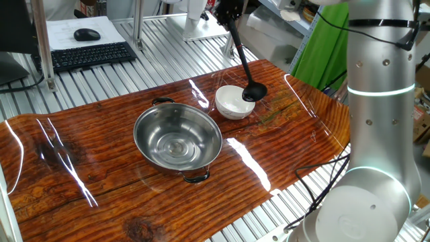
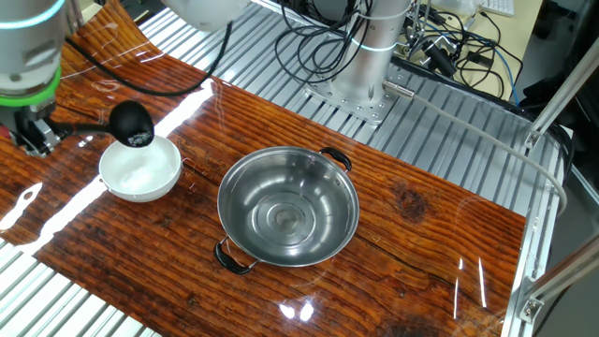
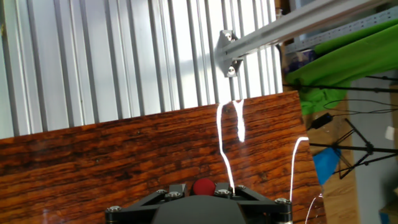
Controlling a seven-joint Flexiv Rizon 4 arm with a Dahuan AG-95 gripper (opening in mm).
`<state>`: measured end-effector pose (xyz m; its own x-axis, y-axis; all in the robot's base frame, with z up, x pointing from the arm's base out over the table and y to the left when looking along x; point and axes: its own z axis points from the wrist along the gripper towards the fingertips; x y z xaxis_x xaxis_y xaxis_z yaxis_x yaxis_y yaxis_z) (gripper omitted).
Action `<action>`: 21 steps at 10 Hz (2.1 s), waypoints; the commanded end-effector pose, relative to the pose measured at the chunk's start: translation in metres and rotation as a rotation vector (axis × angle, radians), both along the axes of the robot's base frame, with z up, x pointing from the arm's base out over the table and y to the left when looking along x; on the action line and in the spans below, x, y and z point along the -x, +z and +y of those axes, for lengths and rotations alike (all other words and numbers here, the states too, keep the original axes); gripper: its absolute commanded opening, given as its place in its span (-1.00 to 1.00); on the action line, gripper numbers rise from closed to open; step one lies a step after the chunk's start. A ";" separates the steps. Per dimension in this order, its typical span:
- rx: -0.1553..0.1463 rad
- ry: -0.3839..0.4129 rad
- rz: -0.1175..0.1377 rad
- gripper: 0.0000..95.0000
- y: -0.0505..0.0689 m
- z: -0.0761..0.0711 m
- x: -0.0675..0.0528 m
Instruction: Scoop water with a large spoon from one bowl to another
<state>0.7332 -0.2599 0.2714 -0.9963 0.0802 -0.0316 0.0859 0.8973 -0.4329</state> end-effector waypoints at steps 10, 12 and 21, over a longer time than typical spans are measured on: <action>0.066 -0.013 0.016 -1.00 0.004 0.012 0.000; 0.071 -0.013 0.018 -1.00 0.004 0.012 0.001; 0.167 -0.034 0.010 -1.00 0.007 0.022 0.000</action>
